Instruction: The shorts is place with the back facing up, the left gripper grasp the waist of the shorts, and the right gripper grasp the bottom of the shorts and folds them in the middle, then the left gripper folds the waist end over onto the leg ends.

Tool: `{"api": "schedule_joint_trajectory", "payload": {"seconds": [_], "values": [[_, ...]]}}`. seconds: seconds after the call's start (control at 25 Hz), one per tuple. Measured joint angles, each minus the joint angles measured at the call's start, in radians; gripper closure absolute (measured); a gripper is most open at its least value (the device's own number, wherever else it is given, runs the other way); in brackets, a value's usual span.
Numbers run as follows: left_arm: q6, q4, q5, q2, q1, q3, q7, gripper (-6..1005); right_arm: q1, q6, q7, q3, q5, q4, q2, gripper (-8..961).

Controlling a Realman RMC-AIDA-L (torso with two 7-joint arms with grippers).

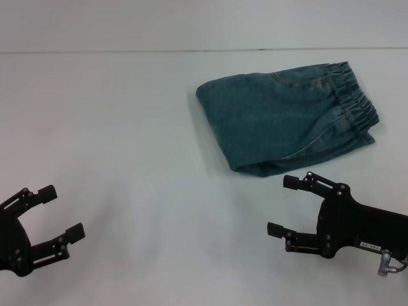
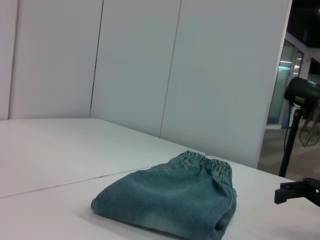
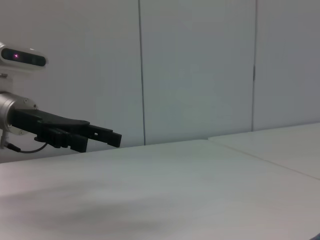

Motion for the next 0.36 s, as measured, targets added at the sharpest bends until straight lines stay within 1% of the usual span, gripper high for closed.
{"api": "schedule_joint_trajectory", "payload": {"seconds": [0.36], "values": [[0.004, 0.0, 0.0, 0.0, 0.0, 0.001, 0.0, 65, -0.001, -0.002, 0.0, 0.0, -0.004, 0.001, -0.001, 17]]}}
